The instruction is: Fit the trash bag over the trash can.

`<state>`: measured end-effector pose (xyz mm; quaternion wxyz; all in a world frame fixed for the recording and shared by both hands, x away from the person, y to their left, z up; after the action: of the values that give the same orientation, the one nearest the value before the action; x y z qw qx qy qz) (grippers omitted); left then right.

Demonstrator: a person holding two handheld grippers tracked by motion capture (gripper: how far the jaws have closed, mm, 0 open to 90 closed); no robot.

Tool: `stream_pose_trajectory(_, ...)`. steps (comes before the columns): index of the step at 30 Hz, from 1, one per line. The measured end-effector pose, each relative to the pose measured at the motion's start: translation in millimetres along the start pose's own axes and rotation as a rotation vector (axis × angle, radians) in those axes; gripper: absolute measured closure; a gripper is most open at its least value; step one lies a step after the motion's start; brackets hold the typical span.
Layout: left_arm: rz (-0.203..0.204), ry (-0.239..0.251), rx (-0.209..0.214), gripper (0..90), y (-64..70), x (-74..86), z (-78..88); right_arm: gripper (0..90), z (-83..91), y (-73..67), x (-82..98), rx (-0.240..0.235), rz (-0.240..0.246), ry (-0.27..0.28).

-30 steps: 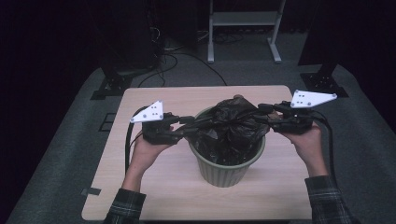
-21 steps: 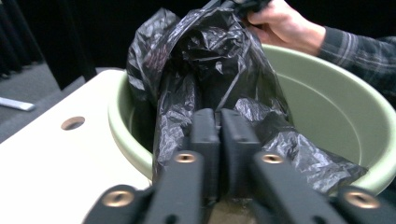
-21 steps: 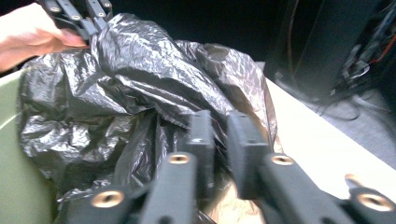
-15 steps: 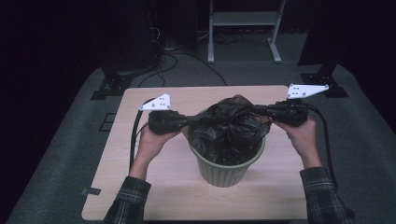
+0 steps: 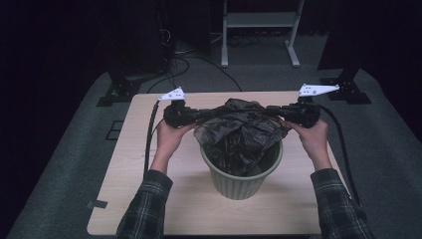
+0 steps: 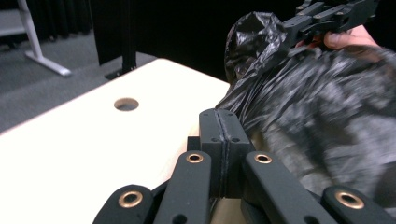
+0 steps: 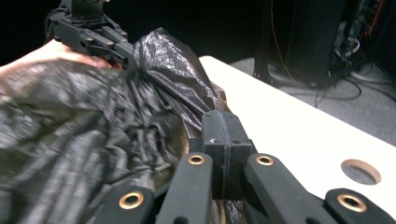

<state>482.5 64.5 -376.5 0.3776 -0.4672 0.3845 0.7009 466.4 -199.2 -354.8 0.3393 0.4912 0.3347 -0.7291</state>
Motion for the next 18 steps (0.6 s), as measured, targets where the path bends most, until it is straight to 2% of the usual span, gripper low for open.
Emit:
stream_pose_trajectory(4,0.017,-0.06,0.014,89.7,1.6,17.5,-9.7,90.0,-8.3,2.4,10.9,0.021,-0.013,-0.044)
stream_pose_trajectory(6,0.011,-0.1,0.001,89.6,1.1,25.6,-12.1,90.0,-10.5,2.9,16.1,0.033,-0.017,-0.056)
stream_pose_trajectory(10,0.02,-0.118,-0.008,89.6,1.9,33.6,-9.5,90.0,-10.8,4.6,24.3,0.047,-0.025,-0.074)
stream_pose_trajectory(15,0.006,-0.196,-0.021,89.6,6.8,48.1,-8.3,90.0,-6.3,1.0,33.9,0.049,-0.029,-0.101)
stream_pose_trajectory(18,-0.005,-0.185,-0.022,88.9,9.1,50.5,-6.3,90.0,-6.1,0.5,41.3,0.058,-0.033,-0.105)
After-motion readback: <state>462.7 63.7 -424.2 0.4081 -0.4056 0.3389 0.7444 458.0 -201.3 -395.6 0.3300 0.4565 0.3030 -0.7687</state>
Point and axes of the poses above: each handheld gripper's, and its own axes: z roughly backward along the jaws, x roughly out of its underside, y roughly to its right, the point moved 8 cm from there along -z, roughly forward along the jaws, and after that the axes turned 4 degrees about y, right-handed, at the moved point
